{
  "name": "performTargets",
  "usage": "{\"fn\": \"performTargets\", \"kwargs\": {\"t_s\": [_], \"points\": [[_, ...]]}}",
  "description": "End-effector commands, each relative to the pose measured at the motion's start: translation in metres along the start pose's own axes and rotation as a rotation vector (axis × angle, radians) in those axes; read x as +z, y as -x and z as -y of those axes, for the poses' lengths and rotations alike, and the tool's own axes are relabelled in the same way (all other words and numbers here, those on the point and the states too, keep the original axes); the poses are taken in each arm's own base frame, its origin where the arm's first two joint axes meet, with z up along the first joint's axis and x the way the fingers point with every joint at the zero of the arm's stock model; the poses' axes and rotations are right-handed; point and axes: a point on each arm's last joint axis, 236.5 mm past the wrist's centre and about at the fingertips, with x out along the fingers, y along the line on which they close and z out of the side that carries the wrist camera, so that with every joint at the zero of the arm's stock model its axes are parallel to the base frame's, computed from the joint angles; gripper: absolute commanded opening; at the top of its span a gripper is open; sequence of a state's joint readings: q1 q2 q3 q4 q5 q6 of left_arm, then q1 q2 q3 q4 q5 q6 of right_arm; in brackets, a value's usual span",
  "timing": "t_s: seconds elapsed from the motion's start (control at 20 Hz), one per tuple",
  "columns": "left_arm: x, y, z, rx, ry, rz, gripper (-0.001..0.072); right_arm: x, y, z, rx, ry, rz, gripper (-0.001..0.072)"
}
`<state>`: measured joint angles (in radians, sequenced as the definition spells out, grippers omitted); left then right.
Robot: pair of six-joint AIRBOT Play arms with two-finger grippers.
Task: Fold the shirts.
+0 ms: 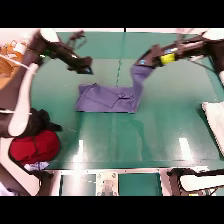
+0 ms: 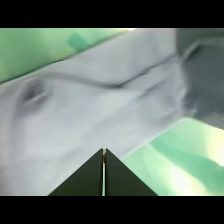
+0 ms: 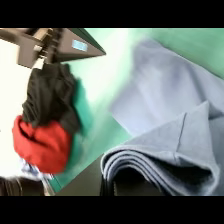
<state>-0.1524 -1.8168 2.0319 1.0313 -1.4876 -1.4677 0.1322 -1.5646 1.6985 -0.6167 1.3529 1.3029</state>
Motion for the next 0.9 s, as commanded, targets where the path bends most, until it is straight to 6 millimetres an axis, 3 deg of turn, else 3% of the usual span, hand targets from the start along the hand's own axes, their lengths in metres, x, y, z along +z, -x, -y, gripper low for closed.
{"fn": "performTargets", "kwargs": {"t_s": [0.0,0.15,0.2,0.25,0.3,0.35,0.4,0.45,0.5,0.55,0.7,0.85], "points": [[-0.014,0.063,-0.057,0.131,0.068,0.011,0.0024,0.002,-0.11,-0.03,0.031,0.009,0.038,0.0013],[-0.023,0.083,-0.084,0.149,0.13,0.008,0.0023,-0.026,-0.224,-0.029,0.032,-0.038,0.05,0.004],[-0.027,0.086,-0.09,0.151,0.146,0.001,0.0024,-0.033,-0.259,-0.028,0.042,-0.087,0.087,0.0234],[-0.029,0.089,-0.095,0.153,0.156,0.0,0.0024,-0.039,-0.286,-0.026,0.041,-0.116,0.125,0.0483],[-0.03,0.092,-0.099,0.156,0.166,0.0,0.0024,-0.039,-0.299,-0.021,0.036,-0.139,0.152,0.0536],[-0.03,0.094,-0.102,0.158,0.173,0.004,0.0024,-0.033,-0.299,-0.018,0.041,-0.162,0.167,0.0531],[-0.031,0.095,-0.104,0.161,0.171,0.005,0.0024,-0.023,-0.287,-0.015,0.049,-0.165,0.17,0.0439],[-0.03,0.095,-0.104,0.162,0.168,0.006,0.0024,-0.012,-0.266,-0.014,0.071,-0.163,0.153,0.0221],[-0.03,0.095,-0.105,0.162,0.168,0.008,0.0024,0.0,-0.239,-0.01,0.087,-0.149,0.136,0.0067],[-0.028,0.095,-0.105,0.163,0.167,0.014,0.0024,0.012,-0.207,0.0,0.086,-0.137,0.121,0.0012],[-0.027,0.095,-0.105,0.164,0.167,0.021,0.0024,0.019,-0.114,0.056,-0.01,-0.12,0.045,0.0012],[-0.027,0.095,-0.106,0.165,0.168,0.021,0.0023,-0.014,-0.043,0.144,-0.218,-0.219,-0.05,0.0012]]}}
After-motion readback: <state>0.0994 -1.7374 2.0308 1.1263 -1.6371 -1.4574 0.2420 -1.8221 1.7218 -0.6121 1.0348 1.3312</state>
